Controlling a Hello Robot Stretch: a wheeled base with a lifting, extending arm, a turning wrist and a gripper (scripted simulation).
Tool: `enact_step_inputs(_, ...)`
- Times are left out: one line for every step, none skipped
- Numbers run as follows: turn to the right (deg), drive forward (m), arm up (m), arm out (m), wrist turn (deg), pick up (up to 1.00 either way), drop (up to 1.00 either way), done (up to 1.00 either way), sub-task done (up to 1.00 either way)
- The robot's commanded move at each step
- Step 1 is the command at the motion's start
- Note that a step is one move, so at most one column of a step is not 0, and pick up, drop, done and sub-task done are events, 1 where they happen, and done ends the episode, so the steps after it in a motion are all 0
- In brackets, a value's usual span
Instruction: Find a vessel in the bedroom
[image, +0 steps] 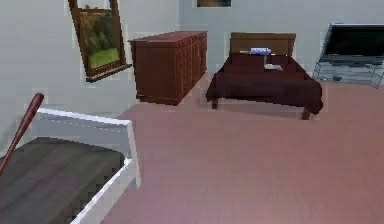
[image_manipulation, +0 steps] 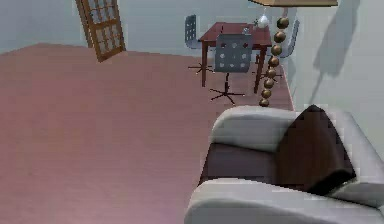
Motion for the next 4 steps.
enact_step_inputs(27.0,0.0,0.0,0.0,0.0,0.0,0.0,0.0,0.0)
enact_step_inputs(0.0,0.75,0.0,0.0,0.0,0.0,0.0,0.0,0.0)
enact_step_inputs(45.0,0.0,0.0,0.0,0.0,0.0,0.0,0.0,0.0)
enact_step_inputs(24.0,0.0,0.0,0.0,0.0,0.0,0.0,0.0,0.0)
